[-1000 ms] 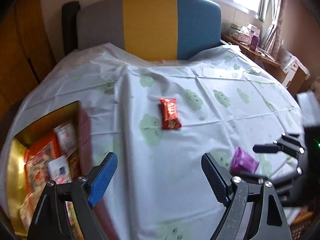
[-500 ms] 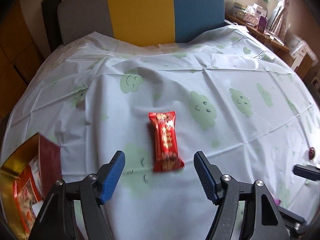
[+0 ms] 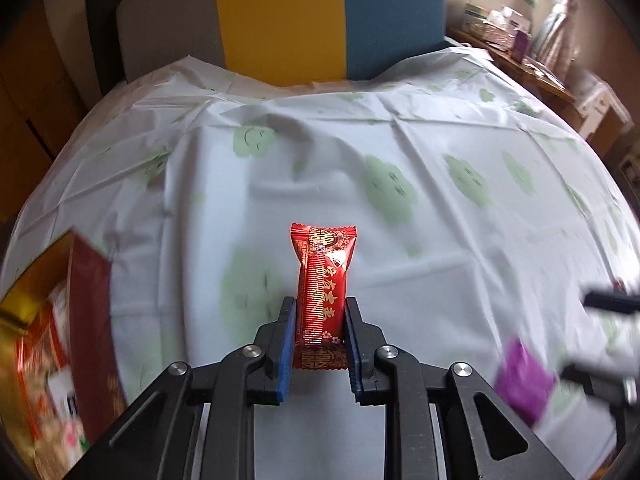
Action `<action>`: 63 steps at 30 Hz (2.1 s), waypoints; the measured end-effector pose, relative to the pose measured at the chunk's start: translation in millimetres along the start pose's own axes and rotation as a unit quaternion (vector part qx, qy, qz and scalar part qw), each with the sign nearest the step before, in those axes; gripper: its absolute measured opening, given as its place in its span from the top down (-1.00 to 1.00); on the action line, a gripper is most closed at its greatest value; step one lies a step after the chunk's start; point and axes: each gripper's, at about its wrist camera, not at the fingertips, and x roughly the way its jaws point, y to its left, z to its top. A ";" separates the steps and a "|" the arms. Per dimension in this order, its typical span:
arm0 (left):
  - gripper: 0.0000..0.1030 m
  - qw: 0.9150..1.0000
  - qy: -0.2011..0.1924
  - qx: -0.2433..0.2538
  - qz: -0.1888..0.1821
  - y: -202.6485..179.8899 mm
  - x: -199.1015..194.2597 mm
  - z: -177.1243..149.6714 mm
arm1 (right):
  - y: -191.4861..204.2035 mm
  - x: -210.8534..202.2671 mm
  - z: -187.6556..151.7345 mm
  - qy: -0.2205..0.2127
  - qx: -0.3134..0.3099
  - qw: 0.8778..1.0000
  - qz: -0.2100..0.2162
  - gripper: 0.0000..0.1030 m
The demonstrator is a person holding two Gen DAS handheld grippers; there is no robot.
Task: Organize snacks
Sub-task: 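Carry the red candy into the gold tray and open the left gripper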
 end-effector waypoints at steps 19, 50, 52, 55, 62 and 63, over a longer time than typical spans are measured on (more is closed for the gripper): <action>0.53 1.000 0.000 -0.002 -0.024 -15.1 -38.0 -109.1 | 38.6 30.5 -18.8 0.067 -0.098 0.993 0.005 -0.21; 0.54 1.000 -0.028 0.007 -0.003 -22.8 -44.0 -116.4 | 57.7 38.5 -26.1 0.047 -0.147 0.987 -0.042 0.30; 0.55 1.000 -0.027 0.003 -0.002 -21.8 -46.5 -117.4 | 57.4 38.6 -26.6 0.047 -0.145 0.987 -0.043 0.30; 0.55 1.000 -0.025 0.000 -0.006 -21.0 -51.3 -121.9 | 57.0 38.7 -27.1 0.046 -0.141 0.988 -0.044 0.29; 0.55 0.999 -0.044 -0.004 -0.004 -15.0 -70.6 -126.0 | 56.7 40.9 -27.4 0.042 -0.141 0.988 -0.046 0.26; 0.55 0.999 -0.047 -0.006 -0.004 -14.0 -74.4 -126.1 | 56.5 41.7 -27.6 0.042 -0.141 0.988 -0.046 0.25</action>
